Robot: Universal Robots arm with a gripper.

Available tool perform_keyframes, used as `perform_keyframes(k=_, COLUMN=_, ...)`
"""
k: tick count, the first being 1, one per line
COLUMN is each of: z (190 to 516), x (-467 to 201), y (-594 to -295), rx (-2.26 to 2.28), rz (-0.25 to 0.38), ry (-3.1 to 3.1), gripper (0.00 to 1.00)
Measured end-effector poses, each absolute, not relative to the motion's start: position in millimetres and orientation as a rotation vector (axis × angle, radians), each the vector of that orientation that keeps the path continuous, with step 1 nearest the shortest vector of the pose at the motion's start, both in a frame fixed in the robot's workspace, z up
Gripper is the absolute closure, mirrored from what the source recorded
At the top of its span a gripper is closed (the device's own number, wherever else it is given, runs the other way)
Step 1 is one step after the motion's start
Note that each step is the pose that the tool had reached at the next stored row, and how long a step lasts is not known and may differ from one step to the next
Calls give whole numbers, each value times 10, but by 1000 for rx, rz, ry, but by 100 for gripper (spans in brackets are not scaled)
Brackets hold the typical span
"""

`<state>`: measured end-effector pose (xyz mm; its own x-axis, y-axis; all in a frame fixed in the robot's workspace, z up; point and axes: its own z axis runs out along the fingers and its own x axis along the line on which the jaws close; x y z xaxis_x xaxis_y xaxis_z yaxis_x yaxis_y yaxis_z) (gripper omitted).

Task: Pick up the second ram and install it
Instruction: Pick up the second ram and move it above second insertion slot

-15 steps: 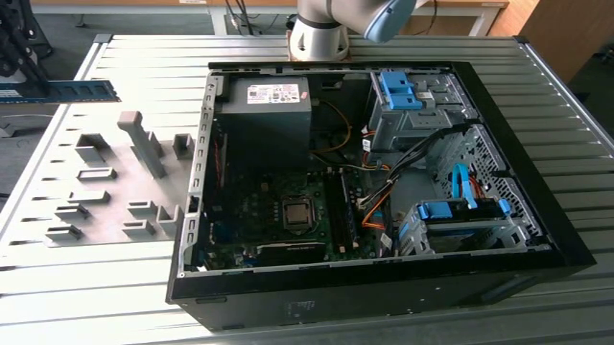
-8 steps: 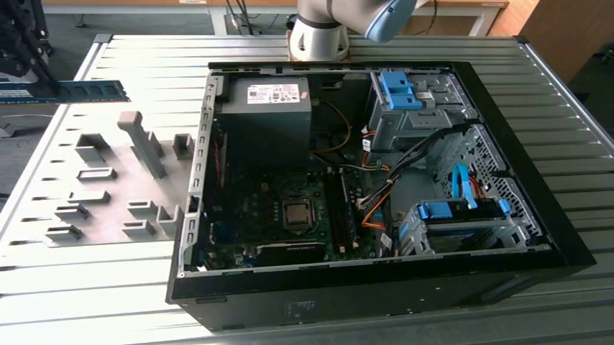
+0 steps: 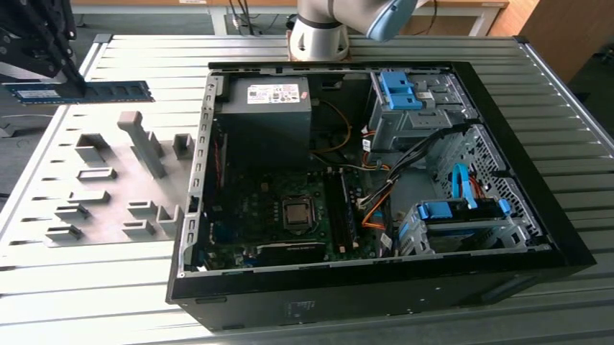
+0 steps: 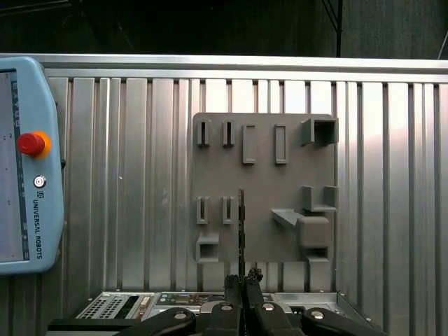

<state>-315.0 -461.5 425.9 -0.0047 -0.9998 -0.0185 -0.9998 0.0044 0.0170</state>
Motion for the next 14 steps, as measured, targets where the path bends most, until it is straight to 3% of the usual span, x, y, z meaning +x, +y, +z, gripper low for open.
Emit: perform_keyframes(k=14, z=4239, x=-2775, y=-4615, rx=-2215, rz=39, ry=2226, gripper=86)
